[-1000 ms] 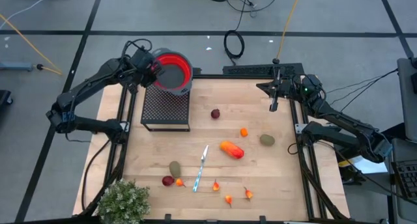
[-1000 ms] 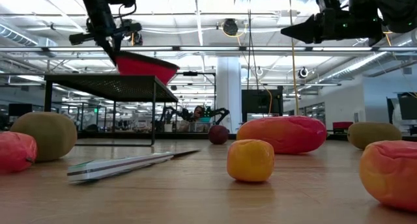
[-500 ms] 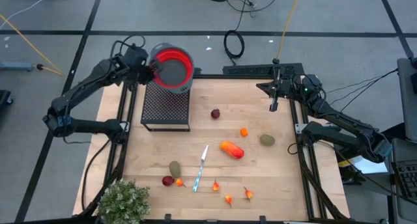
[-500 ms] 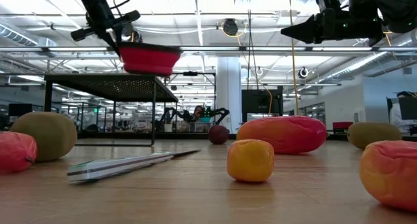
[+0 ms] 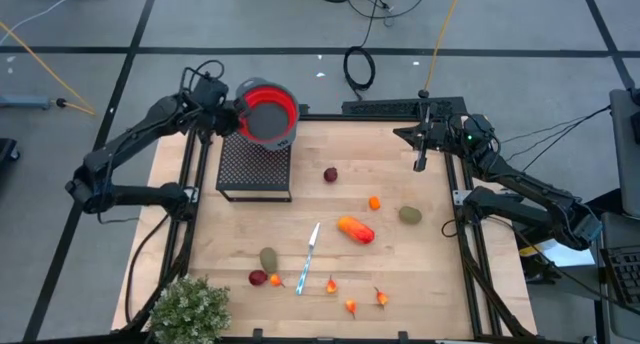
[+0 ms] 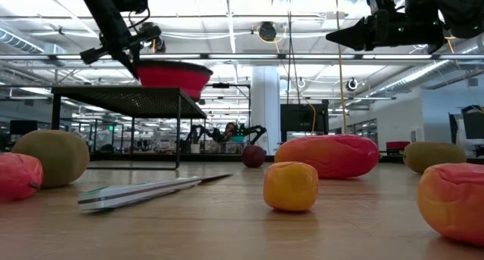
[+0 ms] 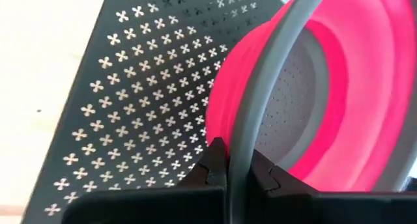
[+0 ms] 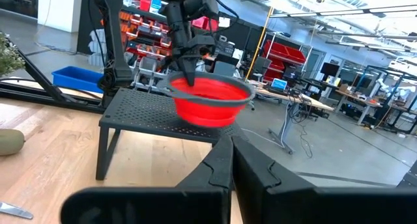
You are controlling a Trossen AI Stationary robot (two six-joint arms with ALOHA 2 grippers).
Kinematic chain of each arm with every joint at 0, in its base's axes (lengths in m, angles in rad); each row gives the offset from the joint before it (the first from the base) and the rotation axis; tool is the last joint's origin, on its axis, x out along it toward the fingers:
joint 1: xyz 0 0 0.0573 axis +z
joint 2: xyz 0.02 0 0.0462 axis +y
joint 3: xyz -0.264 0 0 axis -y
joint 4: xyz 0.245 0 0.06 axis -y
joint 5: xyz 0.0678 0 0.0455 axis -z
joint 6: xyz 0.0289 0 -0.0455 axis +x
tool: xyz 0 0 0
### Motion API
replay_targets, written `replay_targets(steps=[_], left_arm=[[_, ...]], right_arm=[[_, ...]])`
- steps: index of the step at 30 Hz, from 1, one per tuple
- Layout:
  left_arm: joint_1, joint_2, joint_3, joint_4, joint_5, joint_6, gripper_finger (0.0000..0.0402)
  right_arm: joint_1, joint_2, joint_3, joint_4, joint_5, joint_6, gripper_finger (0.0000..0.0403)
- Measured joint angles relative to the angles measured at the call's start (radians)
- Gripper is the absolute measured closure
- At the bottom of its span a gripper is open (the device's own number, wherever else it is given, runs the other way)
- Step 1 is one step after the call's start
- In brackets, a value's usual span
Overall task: Pick & Place Fruit
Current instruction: Put the red strainer bowl on the shelf
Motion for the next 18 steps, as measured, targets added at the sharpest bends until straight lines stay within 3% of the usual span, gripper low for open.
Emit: replay_targets(steps=[18], left_arm=[[0.056, -0.008, -0.021, 0.021, -0.011, 0.006, 0.0394]], right_arm=[[0.0, 0.0, 0.0, 0.0, 0.0, 0.0, 0.0403]])
